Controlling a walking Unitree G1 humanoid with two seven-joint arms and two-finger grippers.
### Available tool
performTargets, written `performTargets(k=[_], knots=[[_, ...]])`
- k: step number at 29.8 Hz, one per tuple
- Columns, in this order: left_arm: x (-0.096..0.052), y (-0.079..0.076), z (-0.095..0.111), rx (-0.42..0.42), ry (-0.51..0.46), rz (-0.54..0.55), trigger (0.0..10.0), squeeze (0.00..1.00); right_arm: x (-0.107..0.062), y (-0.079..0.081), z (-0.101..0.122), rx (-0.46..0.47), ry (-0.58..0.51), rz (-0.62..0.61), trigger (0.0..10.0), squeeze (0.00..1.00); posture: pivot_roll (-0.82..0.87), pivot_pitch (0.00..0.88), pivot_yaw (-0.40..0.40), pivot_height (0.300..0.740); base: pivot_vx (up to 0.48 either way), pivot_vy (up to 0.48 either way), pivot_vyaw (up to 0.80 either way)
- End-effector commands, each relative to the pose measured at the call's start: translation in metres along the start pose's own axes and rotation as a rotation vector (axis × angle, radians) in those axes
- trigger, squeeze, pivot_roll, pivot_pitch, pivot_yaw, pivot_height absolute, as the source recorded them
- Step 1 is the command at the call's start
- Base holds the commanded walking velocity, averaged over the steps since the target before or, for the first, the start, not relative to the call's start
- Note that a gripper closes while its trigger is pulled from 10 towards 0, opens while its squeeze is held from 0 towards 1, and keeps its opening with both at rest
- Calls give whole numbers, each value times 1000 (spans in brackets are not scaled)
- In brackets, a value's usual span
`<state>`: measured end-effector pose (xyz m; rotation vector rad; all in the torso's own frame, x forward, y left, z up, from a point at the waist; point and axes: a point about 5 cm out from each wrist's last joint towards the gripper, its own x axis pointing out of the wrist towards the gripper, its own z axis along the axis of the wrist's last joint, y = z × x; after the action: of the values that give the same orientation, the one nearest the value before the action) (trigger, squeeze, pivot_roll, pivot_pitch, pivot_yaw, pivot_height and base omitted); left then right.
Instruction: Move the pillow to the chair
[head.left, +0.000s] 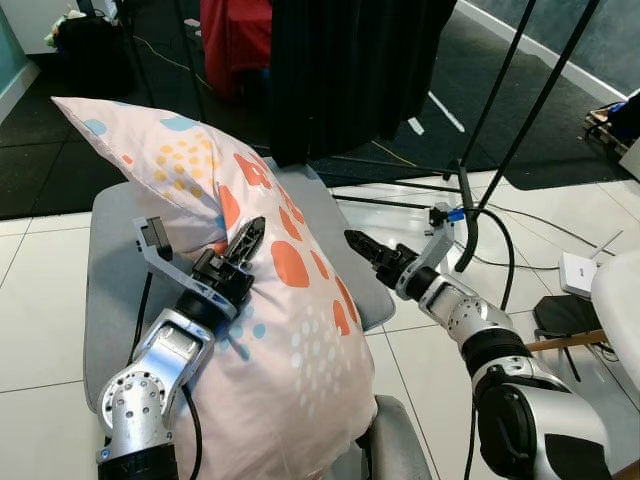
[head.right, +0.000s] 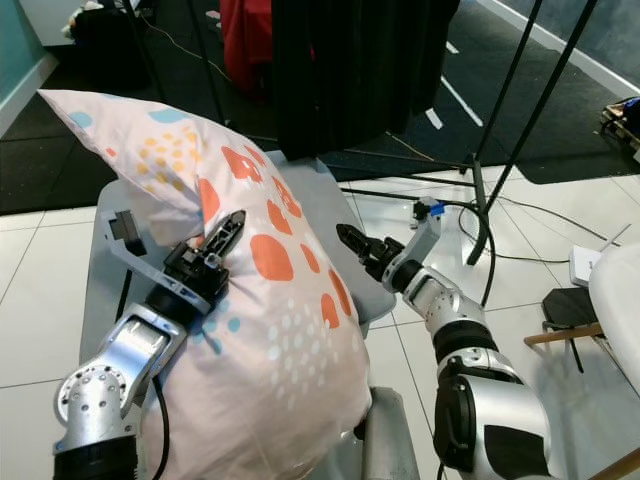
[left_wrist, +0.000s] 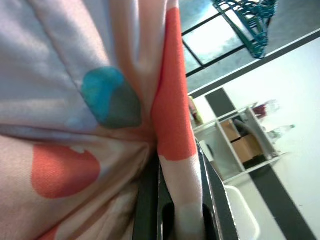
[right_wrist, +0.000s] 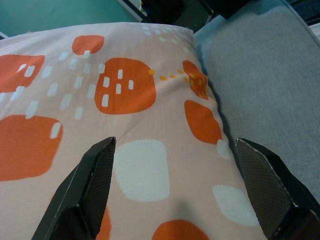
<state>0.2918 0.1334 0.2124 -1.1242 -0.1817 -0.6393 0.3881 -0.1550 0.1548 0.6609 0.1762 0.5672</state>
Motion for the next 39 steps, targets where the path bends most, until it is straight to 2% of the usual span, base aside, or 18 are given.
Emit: performTargets(k=[1,2,4,9,10,19,24,38,39], knots=[[12,-29,3,-23,-49,-155,0,0,-1,-1,-1,10,-13,-2,10000,0,-133,102,-35,560,0,0,0],[12,-29,3,-23,-49,-155,0,0,-1,-1,-1,10,-13,-2,10000,0,-133,102,-35,560,0,0,0],[16,-40,5,-14,-53,-199,0,0,-2,-2,-2,22,-20,-2,10000,0,-136,101,-33,570,0,0,0],[16,-41,7,-8,-54,-204,0,0,-2,-2,-2,24,-21,-1,10000,0,-135,103,-33,575,0,0,0],[15,-39,12,8,-73,-191,0,0,-3,-3,-3,24,-17,2,10000,0,-137,105,-37,585,0,0,0],[9,-34,18,23,-95,-166,0,0,-4,-3,-2,21,-9,18,10000,0,-138,91,-48,615,0,0,0],[6,-37,20,25,-96,-186,0,0,-4,-2,1,22,-13,29,10000,0,-138,90,-50,630,0,0,0],[0,-25,5,73,-29,-120,0,0,-4,-1,0,30,-19,40,10000,0,-141,83,-51,675,0,0,0],[0,-25,3,77,-27,-111,2039,0,-4,-2,0,31,-19,40,10000,0,-141,84,-53,680,0,0,0]])
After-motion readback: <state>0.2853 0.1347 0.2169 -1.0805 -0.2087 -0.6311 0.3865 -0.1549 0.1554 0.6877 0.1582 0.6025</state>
